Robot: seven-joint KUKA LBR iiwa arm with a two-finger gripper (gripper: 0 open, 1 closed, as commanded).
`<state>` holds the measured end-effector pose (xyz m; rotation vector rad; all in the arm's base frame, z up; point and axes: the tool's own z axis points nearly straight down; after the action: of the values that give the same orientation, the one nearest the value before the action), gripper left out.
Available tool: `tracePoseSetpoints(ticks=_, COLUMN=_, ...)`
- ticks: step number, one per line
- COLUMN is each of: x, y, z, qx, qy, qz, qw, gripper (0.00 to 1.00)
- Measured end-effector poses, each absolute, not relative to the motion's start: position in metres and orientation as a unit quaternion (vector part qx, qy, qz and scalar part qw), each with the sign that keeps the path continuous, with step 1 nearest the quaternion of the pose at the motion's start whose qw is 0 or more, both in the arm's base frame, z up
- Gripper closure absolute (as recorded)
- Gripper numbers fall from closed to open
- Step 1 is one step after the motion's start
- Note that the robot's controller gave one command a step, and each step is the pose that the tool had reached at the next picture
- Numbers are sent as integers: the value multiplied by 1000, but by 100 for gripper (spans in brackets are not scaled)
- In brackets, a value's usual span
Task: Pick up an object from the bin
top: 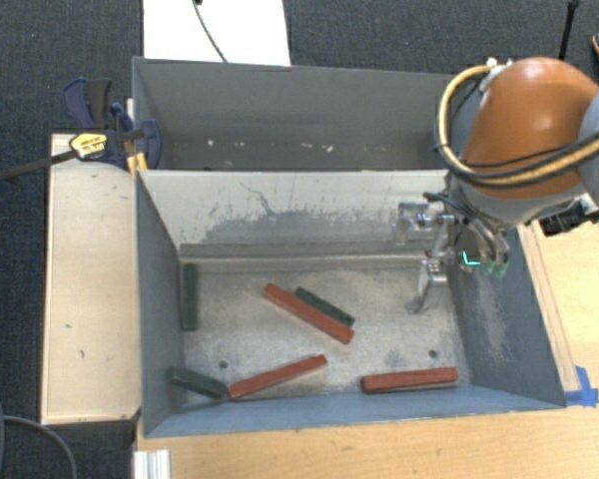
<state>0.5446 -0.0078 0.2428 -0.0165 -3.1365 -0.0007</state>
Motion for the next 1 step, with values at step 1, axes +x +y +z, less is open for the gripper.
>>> tracePoseSetpoints(ticks=1, x=535, y=116, z=88, qx=47, qy=-999, qz=-2, qw=3, gripper=0)
